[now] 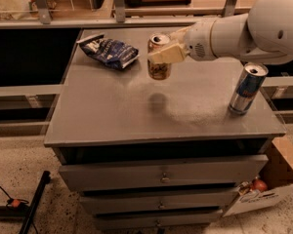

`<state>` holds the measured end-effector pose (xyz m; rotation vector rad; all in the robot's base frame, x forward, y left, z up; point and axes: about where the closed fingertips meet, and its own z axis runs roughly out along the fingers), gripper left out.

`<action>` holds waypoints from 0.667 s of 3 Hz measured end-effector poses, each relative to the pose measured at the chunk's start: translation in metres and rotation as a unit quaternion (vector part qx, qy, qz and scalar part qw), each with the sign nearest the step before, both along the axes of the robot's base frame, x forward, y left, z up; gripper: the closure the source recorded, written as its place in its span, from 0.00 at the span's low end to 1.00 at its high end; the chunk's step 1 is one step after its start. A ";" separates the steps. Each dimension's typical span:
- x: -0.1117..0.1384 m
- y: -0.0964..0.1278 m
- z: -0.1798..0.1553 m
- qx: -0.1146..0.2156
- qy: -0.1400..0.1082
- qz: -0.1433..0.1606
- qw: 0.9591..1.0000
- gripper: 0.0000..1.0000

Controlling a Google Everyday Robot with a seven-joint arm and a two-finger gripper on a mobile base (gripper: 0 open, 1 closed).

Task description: Move orange can near blue chip bag

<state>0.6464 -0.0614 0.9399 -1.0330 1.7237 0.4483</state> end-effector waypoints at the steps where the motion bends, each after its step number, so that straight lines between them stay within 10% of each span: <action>1: 0.026 0.009 -0.009 0.004 0.012 -0.015 1.000 1.00; 2: 0.046 0.024 -0.025 0.003 0.032 -0.017 0.999 1.00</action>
Offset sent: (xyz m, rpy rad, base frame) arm 0.0698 0.0377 -0.0424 0.0017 0.1107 -0.0449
